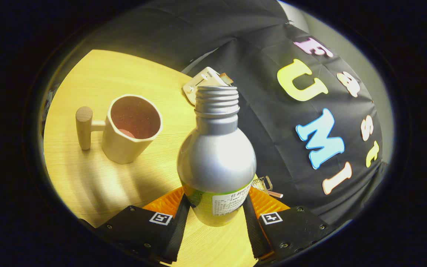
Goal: Take the bottle from table, then pour the juice into the cup, finally place the bottle on the coaster
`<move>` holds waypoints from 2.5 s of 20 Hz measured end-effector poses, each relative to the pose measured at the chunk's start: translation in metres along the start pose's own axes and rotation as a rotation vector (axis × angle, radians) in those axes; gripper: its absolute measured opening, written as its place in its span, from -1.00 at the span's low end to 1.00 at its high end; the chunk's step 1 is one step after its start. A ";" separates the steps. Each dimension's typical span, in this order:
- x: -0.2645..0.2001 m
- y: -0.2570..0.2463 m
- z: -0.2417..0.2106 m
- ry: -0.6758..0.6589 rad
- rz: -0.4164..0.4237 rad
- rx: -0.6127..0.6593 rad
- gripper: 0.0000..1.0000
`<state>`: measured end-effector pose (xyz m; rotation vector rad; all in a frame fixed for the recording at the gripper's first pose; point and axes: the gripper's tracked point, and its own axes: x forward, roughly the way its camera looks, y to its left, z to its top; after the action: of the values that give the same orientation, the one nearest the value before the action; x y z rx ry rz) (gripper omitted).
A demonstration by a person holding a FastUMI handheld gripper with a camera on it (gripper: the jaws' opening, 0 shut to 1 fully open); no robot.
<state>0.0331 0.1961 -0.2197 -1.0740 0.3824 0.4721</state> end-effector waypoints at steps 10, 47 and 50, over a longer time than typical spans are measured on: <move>0.005 0.009 -0.004 0.118 0.025 -0.246 0.44; -0.004 -0.011 0.004 0.511 0.181 -0.809 0.43; -0.004 -0.013 0.007 0.536 0.193 -0.838 0.44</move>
<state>0.0378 0.1966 -0.2049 -2.0026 0.8026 0.5249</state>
